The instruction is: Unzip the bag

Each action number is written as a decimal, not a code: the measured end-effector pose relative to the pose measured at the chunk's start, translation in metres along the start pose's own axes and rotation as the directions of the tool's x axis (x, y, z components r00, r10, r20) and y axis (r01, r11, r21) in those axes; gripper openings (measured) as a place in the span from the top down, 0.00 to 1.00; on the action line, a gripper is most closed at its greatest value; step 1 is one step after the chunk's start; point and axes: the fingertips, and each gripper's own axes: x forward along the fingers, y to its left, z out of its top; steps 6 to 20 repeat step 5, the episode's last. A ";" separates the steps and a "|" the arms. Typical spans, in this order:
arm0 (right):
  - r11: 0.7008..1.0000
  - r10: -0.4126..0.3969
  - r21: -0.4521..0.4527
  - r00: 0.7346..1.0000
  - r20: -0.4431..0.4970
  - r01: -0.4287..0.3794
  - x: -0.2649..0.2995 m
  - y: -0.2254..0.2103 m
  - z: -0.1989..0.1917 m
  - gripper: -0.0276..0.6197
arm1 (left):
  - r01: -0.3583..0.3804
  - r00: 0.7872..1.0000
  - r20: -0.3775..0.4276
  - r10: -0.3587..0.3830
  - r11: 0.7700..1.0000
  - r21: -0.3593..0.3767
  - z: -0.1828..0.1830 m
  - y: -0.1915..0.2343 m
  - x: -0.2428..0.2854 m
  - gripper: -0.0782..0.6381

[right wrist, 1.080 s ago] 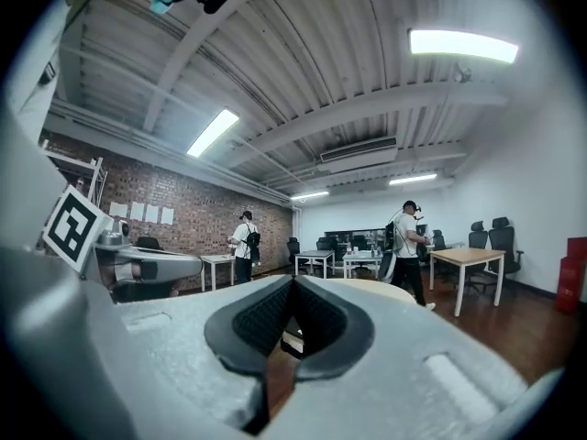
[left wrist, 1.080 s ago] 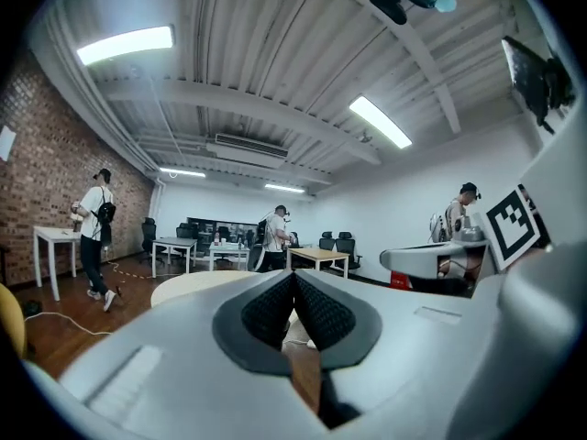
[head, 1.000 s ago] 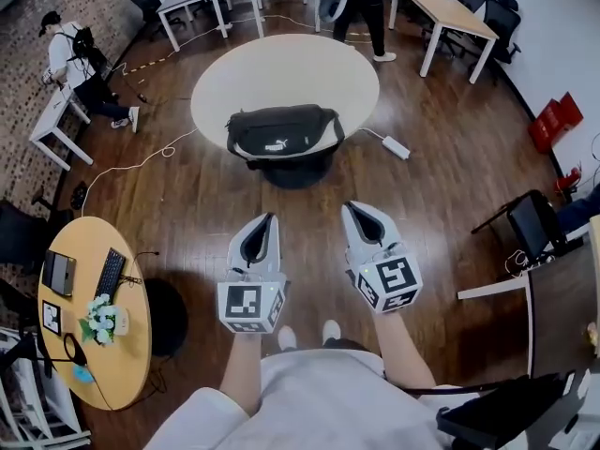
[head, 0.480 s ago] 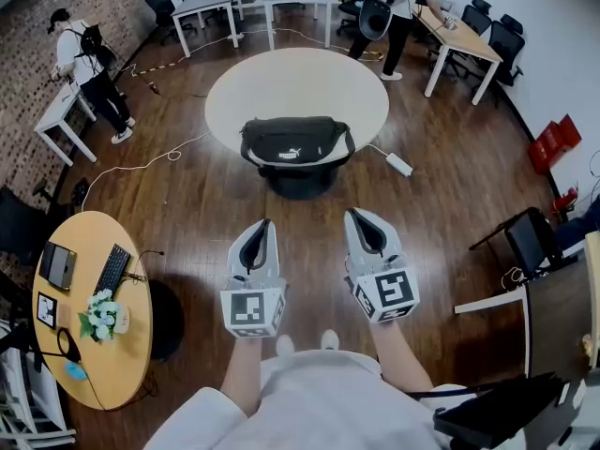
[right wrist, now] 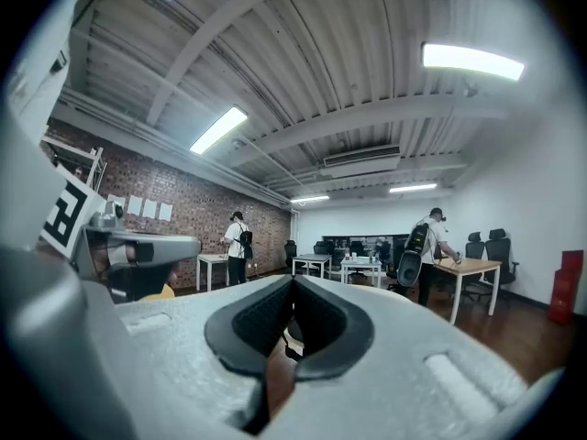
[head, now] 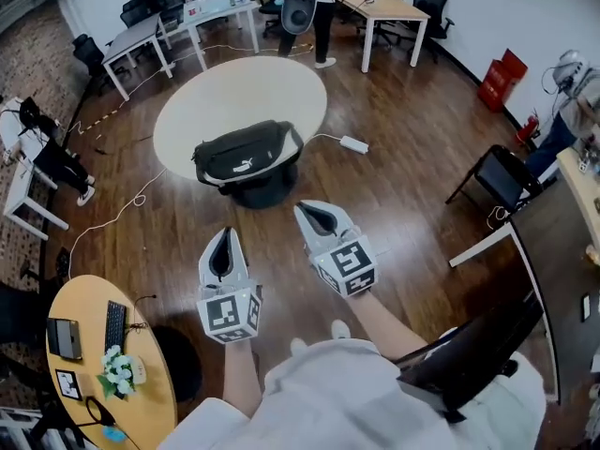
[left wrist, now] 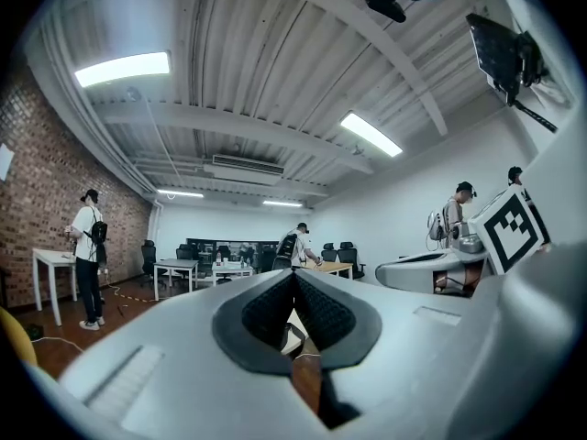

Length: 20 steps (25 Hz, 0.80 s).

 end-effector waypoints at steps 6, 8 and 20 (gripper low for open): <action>0.999 -0.041 -0.019 0.995 -0.089 0.039 -0.014 -0.027 -0.029 0.97 | 0.028 1.000 -0.013 -0.028 1.000 -0.010 0.000 -0.024 -0.007 0.87; 0.999 -0.041 -0.019 0.995 -0.089 0.039 -0.014 -0.027 -0.029 0.97 | 0.028 1.000 -0.013 -0.028 1.000 -0.010 0.000 -0.024 -0.007 0.87; 0.999 -0.041 -0.019 0.995 -0.089 0.039 -0.014 -0.027 -0.029 0.97 | 0.028 1.000 -0.013 -0.028 1.000 -0.010 0.000 -0.024 -0.007 0.87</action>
